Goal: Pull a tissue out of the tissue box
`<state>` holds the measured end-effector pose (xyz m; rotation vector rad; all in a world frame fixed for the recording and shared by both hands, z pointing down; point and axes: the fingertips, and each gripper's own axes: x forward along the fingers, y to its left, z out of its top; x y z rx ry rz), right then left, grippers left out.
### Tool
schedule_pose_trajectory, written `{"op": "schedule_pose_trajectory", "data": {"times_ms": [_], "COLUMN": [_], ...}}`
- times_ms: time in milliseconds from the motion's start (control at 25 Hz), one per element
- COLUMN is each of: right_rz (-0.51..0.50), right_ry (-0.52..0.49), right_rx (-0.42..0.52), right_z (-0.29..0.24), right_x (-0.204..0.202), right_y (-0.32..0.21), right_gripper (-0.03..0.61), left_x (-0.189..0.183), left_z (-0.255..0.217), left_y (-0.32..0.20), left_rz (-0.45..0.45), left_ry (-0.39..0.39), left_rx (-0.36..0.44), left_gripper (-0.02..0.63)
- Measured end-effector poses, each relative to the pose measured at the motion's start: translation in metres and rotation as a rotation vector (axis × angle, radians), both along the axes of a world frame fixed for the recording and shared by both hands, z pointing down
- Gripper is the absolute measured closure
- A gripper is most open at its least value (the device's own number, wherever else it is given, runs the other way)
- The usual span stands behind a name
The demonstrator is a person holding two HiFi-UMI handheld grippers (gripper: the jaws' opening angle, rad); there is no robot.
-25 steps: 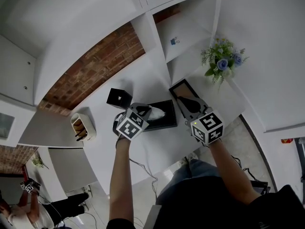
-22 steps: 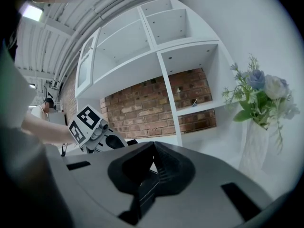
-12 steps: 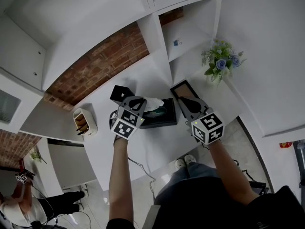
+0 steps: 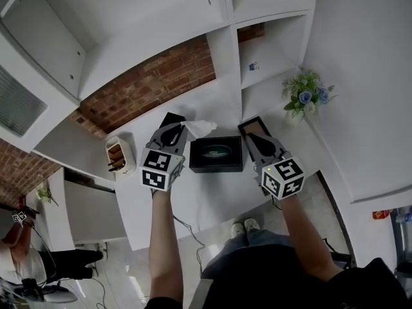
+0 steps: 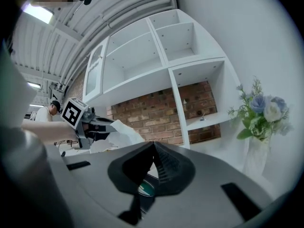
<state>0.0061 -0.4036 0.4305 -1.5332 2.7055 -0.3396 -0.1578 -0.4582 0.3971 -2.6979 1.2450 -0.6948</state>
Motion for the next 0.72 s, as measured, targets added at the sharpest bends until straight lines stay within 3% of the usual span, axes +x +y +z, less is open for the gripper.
{"op": "schedule_pose_trajectory", "data": {"times_ms": [280, 480, 600, 720], "right_rz": [0.003, -0.003, -0.005, -0.005], "right_ry": [-0.034, -0.057, -0.064, -0.06], "right_rx": [0.047, 0.073, 0.089, 0.098], "right_z": [-0.019, -0.029, -0.033, -0.034], "right_x": [-0.013, -0.026, -0.033, -0.037], "right_y": [0.003, 0.004, 0.006, 0.007], "right_gripper": [0.581, 0.581, 0.581, 0.581], "left_x": [-0.04, -0.063, -0.077, -0.086], "left_z": [-0.042, -0.053, -0.046, -0.031], "left_y": [0.02, 0.045, 0.062, 0.075], "left_rz": [-0.195, -0.306, -0.373, -0.413], "left_ry": [0.241, 0.414, 0.463, 0.465], "left_rx": [0.112, 0.14, 0.159, 0.167], "left_gripper": [0.603, 0.603, 0.603, 0.603]}}
